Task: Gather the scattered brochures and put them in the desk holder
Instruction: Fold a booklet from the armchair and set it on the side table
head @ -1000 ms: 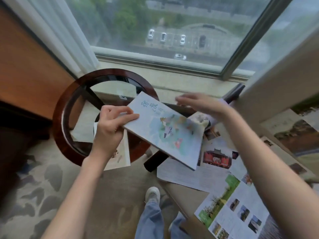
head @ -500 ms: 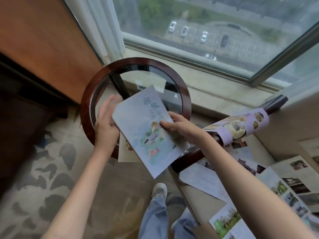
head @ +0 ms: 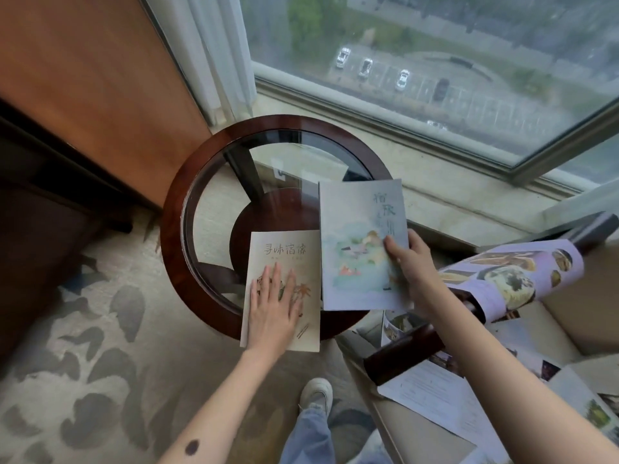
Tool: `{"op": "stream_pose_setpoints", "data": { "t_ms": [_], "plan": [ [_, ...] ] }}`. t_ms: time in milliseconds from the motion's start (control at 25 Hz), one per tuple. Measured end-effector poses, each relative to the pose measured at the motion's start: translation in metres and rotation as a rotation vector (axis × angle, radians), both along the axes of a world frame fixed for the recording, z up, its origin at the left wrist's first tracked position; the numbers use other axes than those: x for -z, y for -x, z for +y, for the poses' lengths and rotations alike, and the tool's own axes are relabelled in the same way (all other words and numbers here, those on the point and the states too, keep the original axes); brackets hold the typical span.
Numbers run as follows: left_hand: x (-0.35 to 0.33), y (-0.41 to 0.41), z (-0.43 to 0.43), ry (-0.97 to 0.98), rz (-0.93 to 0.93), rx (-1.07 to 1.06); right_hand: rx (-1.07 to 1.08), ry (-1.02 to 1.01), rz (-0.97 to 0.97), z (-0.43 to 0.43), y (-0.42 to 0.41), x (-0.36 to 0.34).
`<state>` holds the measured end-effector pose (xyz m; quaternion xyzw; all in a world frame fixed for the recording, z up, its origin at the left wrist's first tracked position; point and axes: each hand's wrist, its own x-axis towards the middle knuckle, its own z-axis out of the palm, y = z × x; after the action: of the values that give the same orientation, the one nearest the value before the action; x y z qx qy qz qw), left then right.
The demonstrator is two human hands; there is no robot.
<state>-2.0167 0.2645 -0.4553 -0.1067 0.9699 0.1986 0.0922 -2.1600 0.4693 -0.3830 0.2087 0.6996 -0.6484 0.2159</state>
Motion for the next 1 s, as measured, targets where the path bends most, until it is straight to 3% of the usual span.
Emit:
{"op": "stream_pose_setpoints", "data": {
  "t_ms": [160, 200, 240, 320, 400, 480, 600, 720, 840, 920, 1000],
  "plan": [
    [0.023, 0.018, 0.011, 0.054, 0.051, -0.095, -0.079, -0.038, -0.011, -0.022, -0.021, 0.031],
    [0.027, 0.022, 0.012, -0.002, 0.027, -0.106, -0.100, -0.025, -0.014, -0.030, -0.027, 0.037],
    [0.025, 0.029, 0.010, -0.198, -0.014, -0.168, -0.119, -0.009, -0.016, -0.040, -0.032, 0.042],
    [0.019, 0.033, -0.004, -0.582, 0.153, -0.437, -0.137, 0.026, -0.032, -0.060, -0.041, 0.049],
    [0.010, 0.021, -0.026, -0.636, 0.358, -0.783, -0.130, 0.044, -0.029, -0.078, -0.048, 0.052],
    [0.009, 0.006, -0.045, -0.588, 0.381, -0.945, -0.178, -0.038, 0.007, -0.092, -0.052, 0.057],
    [0.004, -0.002, -0.045, -0.439, 0.344, -0.671, -0.256, -0.275, 0.063, -0.103, -0.059, 0.060],
    [0.008, 0.004, -0.027, -0.058, 0.278, -0.180, -0.215, -0.499, 0.138, -0.116, -0.069, 0.059],
    [0.013, 0.005, -0.011, 0.097, 0.122, -0.050, -0.271, -0.755, 0.167, -0.125, -0.072, 0.055],
    [0.019, 0.005, -0.012, 0.142, 0.095, -0.044, -0.528, -1.010, 0.505, -0.128, -0.070, 0.053],
    [0.023, 0.005, -0.014, 0.183, 0.112, -0.023, -0.938, -1.079, 0.961, -0.133, -0.068, 0.058]
  ]
}}
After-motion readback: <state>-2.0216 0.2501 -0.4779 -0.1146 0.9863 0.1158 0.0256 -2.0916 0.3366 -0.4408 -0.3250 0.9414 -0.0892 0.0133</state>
